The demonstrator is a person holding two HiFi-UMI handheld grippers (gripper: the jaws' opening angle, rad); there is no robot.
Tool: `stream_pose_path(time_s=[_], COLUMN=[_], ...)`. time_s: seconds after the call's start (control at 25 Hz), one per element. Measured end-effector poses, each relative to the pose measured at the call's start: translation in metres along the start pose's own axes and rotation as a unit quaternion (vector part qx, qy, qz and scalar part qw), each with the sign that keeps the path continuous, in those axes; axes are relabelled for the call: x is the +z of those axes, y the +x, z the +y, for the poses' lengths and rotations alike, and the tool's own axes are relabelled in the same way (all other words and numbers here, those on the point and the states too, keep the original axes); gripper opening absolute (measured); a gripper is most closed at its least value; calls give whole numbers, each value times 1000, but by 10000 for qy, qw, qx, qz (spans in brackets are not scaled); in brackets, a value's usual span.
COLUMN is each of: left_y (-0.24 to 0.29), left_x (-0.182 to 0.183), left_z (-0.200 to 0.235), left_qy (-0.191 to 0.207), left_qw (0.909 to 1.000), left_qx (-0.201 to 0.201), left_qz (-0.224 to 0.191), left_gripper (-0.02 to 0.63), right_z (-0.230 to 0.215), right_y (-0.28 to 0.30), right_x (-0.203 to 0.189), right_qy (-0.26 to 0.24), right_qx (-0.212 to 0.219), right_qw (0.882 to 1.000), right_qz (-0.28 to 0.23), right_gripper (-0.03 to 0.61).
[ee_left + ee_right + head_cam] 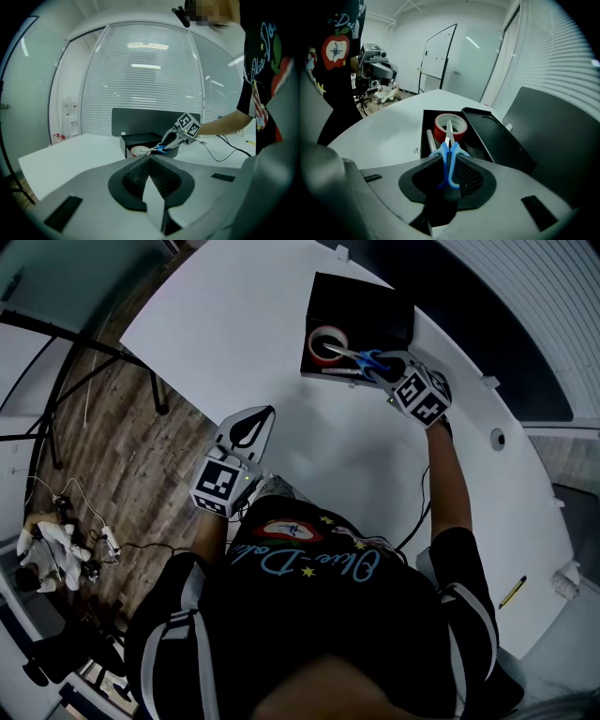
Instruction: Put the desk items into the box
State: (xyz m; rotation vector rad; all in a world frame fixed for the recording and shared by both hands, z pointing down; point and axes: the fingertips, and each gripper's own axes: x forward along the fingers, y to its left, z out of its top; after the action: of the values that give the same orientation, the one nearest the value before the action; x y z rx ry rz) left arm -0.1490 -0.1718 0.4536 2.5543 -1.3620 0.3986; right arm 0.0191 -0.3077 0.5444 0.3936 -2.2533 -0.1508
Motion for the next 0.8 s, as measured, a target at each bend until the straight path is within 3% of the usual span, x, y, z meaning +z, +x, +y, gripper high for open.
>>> stream_pose_path(time_s=[0.8], left_y=[0], left_x=[1], left_z=[-1], left_qy=[-2], left_qw=[10000], left_qx=[-36], left_qz=[-27], left_gripper=[-3], right_z=[-1], right_y=[14], right_x=[-9], right_qy=[-160], right_qx=[364], right_qw=[9984], right_qz=[408], right_gripper=[91])
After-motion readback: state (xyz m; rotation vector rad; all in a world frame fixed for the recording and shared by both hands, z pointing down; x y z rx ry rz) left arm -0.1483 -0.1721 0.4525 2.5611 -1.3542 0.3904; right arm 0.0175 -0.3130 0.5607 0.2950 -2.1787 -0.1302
